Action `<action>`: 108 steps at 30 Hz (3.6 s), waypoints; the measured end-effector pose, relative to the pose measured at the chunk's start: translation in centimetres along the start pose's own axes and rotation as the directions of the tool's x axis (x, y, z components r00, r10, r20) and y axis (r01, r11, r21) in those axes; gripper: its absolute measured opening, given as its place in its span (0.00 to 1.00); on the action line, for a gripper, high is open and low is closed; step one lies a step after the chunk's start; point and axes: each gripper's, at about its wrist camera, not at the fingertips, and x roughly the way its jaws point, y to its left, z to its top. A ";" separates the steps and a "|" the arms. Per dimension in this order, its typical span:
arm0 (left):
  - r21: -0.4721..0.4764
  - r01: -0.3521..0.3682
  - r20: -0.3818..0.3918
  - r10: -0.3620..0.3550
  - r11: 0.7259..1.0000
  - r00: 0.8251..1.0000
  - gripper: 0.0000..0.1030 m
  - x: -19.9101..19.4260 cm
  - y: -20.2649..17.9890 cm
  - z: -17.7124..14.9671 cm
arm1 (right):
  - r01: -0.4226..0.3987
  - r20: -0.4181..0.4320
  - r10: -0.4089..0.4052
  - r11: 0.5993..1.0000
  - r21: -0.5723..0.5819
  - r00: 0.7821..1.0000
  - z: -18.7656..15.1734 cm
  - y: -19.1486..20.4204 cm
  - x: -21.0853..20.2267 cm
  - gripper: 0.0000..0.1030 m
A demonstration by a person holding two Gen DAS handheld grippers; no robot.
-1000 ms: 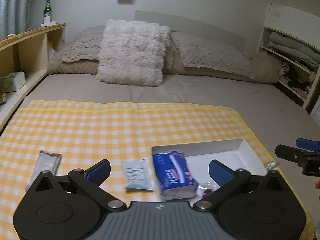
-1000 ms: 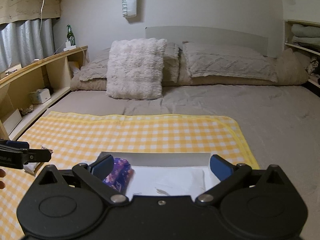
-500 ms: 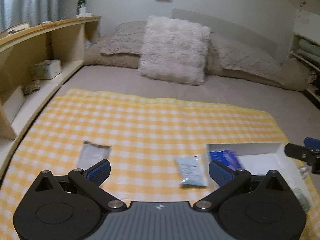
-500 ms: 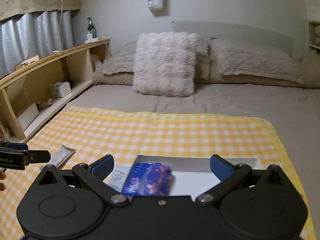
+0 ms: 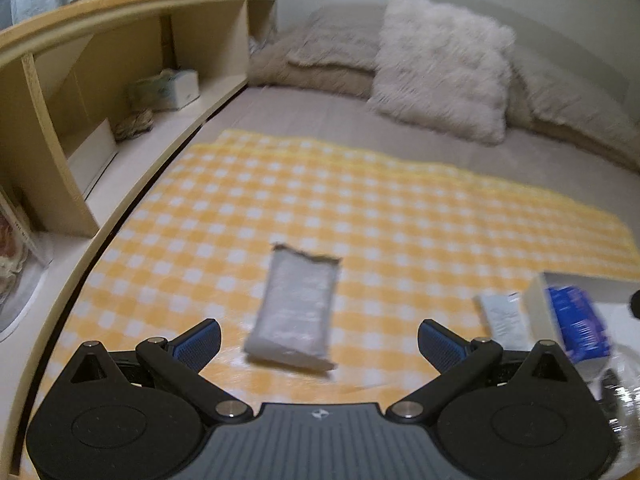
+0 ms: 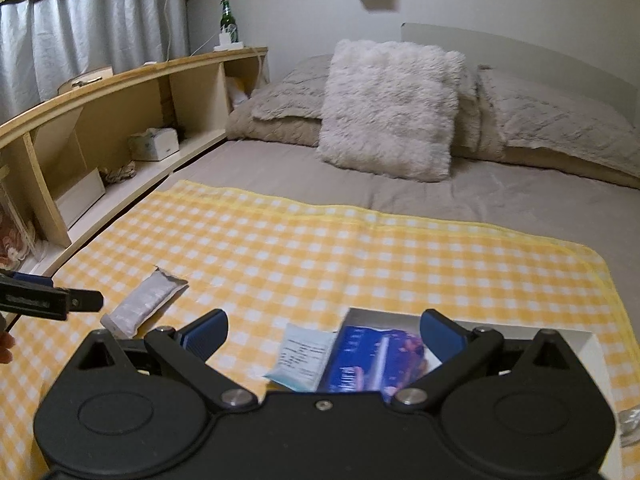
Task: Organize soft objects
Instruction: 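Withdraw both tools from the tray toward the grey packet and white sachet, then grasp the grey dcoolid packet with the left tool while the right tool grasps the white sachet, then carry the grey packet and white sachet over the tray and lower them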
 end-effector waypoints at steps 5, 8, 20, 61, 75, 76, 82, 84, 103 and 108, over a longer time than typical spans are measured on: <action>0.019 -0.051 -0.049 0.052 0.999 0.997 1.00 2.6 1.2 0.0 | -0.010 -0.023 0.010 1.000 -0.027 1.000 0.3 1.6 1.9 1.00; 0.016 -0.051 -0.062 0.052 0.999 0.997 1.00 3.9 1.7 0.2 | -0.016 -0.060 0.014 0.999 -0.037 0.998 0.7 2.3 3.3 0.93; -0.060 -0.007 -0.085 0.002 0.998 0.996 1.00 8.6 2.5 1.0 | -0.116 -0.263 0.083 0.987 -0.111 0.961 -0.2 4.9 11.5 0.51; 0.056 -0.005 -0.307 0.022 0.998 0.951 0.57 11.5 1.5 -1.3 | -0.286 -0.482 0.157 0.936 -0.207 0.862 -4.6 8.2 13.4 0.68; -0.011 0.039 -0.243 -0.041 0.999 0.969 0.54 9.3 2.5 -0.3 | -0.334 -0.474 0.191 0.912 -0.239 0.860 -4.2 9.8 12.5 0.42; -0.015 0.039 -0.233 -0.041 0.999 0.972 0.53 8.9 2.6 -0.2 | -0.331 -0.458 0.198 0.915 -0.231 0.867 -3.9 9.8 12.1 0.42; -0.051 0.056 -0.174 -0.064 0.997 0.983 0.53 6.4 2.9 0.8 | -0.322 -0.366 0.237 0.927 -0.192 0.900 -2.1 9.1 10.0 0.43; -0.065 0.071 -0.150 -0.080 0.995 0.985 0.53 5.1 3.0 1.0 | -0.310 -0.333 0.235 0.932 -0.191 0.913 -1.7 8.8 9.0 0.43; -0.101 0.274 0.063 -0.269 0.956 0.961 0.54 -4.1 -2.6 1.4 | -0.230 -0.060 0.226 0.971 -0.070 0.972 1.2 1.4 -1.3 0.43; -0.085 0.337 0.083 -0.331 0.938 0.940 0.54 -4.6 -6.0 1.9 | -0.160 -0.023 0.160 0.987 -0.022 0.987 0.8 -2.4 -3.3 0.43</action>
